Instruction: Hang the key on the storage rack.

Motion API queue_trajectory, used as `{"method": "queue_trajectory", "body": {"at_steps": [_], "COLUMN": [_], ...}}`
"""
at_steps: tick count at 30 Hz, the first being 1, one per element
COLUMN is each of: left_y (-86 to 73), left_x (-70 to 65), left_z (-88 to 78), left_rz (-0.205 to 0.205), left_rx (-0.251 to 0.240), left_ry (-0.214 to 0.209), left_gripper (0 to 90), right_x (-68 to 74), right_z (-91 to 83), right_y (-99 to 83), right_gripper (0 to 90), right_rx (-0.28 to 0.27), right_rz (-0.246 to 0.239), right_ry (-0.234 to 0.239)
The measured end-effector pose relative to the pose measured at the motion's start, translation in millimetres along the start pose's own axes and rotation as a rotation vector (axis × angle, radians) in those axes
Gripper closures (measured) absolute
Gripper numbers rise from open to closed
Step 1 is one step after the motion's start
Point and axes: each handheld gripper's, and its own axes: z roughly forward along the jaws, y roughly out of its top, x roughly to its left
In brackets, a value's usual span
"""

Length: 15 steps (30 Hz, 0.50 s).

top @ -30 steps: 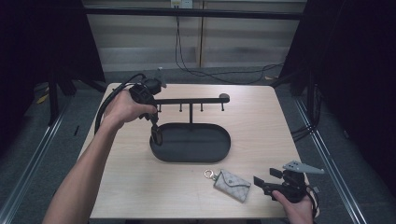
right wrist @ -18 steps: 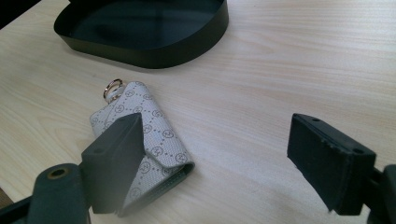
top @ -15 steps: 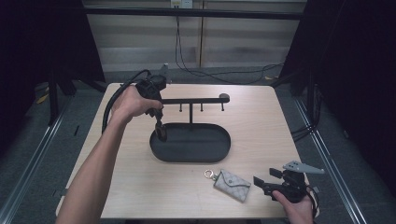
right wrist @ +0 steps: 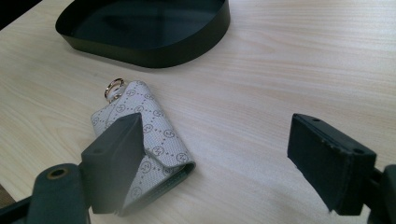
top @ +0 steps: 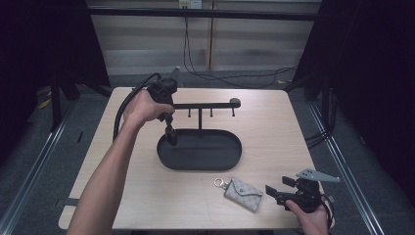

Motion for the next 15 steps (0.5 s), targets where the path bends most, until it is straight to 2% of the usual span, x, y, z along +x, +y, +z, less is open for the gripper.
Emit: {"method": "queue_trajectory", "body": {"at_steps": [3, 6, 12, 15], "left_y": [0.0, 0.1, -1.0, -3.0], "left_x": [-0.8, -4.0, -4.3, -3.6], "left_z": [0.6, 0.6, -1.1, -2.2], "left_rz": [-0.006, 0.004, 0.002, 0.014], "left_rx": [0.008, 0.012, 0.011, 0.005], "left_ry": [0.002, 0.029, 0.033, 0.033], "left_gripper": [70.5, 69.4, 58.2, 51.6], "right_x": [0.0, 0.4, 0.3, 0.4], "right_z": [0.1, -0.1, 0.3, 1.9], "right_y": [0.1, 0.1, 0.4, 1.2], "right_gripper": [19.0, 19.0, 19.0, 18.9], "right_rx": [-0.002, 0.000, -0.004, -0.004], "right_rz": [-0.002, -0.002, -0.001, -0.006], "right_ry": [0.002, 0.001, 0.001, 0.005]}}
